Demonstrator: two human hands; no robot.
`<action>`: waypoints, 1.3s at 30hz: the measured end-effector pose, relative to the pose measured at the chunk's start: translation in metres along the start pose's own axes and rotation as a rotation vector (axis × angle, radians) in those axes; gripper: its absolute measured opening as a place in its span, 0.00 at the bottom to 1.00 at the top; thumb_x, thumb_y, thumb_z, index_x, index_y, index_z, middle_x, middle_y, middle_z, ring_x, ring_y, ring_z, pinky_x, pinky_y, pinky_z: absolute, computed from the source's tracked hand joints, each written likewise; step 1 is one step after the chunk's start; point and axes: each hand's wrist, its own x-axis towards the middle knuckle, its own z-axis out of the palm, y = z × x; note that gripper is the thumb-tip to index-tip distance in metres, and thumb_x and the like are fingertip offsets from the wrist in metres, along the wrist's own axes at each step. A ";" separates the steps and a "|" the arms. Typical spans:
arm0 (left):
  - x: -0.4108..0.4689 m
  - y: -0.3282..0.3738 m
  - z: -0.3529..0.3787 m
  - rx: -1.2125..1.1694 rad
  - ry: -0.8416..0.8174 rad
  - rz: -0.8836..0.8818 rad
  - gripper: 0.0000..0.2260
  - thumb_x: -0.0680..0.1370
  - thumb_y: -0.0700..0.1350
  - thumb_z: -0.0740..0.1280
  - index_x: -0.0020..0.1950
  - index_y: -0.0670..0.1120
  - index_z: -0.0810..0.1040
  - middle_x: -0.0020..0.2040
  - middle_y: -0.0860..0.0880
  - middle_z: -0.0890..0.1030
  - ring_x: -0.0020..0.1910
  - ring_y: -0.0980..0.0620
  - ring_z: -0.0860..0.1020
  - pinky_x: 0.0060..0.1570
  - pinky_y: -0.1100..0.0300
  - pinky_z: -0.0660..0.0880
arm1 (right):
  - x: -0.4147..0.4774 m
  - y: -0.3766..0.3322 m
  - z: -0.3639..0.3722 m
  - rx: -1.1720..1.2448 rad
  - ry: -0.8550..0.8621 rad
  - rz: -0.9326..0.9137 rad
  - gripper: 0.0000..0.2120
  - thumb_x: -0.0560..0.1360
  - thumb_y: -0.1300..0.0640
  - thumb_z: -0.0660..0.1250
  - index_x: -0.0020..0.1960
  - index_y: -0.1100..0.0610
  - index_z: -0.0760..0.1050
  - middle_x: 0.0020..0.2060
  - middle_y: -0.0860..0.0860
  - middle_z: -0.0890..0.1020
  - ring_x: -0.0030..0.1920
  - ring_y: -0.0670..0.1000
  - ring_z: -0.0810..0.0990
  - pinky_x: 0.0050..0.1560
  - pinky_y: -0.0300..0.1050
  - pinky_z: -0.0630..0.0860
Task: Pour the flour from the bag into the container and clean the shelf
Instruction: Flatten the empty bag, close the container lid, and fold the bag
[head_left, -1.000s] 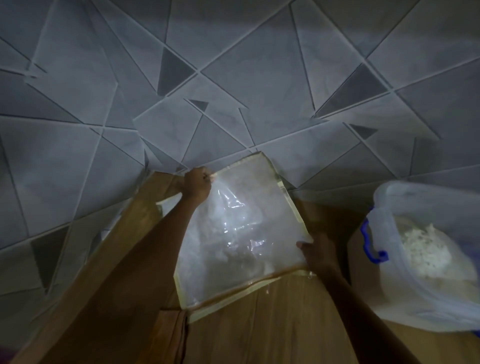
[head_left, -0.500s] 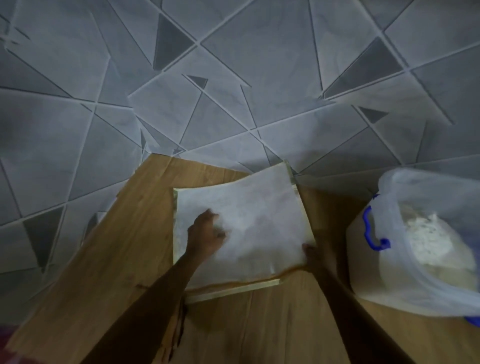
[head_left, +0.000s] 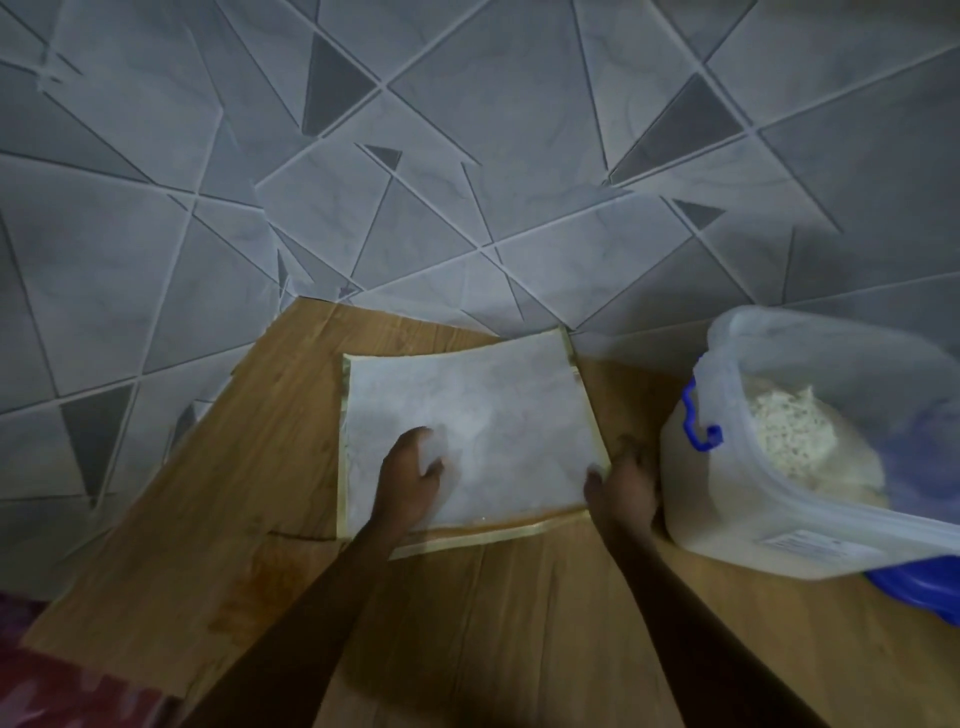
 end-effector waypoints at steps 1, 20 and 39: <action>-0.007 0.009 -0.001 -0.036 0.023 0.009 0.19 0.78 0.43 0.71 0.68 0.44 0.75 0.67 0.46 0.78 0.67 0.48 0.75 0.61 0.67 0.67 | -0.003 -0.002 -0.002 0.043 0.018 -0.054 0.24 0.77 0.55 0.70 0.71 0.56 0.68 0.67 0.56 0.74 0.65 0.59 0.75 0.63 0.53 0.74; -0.156 0.189 0.029 -0.538 0.104 0.230 0.08 0.80 0.43 0.69 0.58 0.48 0.82 0.56 0.55 0.84 0.58 0.56 0.82 0.60 0.55 0.80 | -0.103 0.032 -0.136 0.801 0.178 -0.296 0.06 0.76 0.63 0.72 0.51 0.55 0.82 0.44 0.46 0.85 0.47 0.45 0.84 0.48 0.35 0.79; -0.262 0.320 0.191 -0.544 0.117 0.215 0.08 0.80 0.40 0.68 0.58 0.47 0.82 0.56 0.54 0.85 0.59 0.55 0.82 0.60 0.54 0.79 | -0.073 0.222 -0.255 0.841 0.173 -0.362 0.08 0.76 0.67 0.71 0.52 0.57 0.81 0.46 0.48 0.85 0.49 0.47 0.83 0.48 0.37 0.79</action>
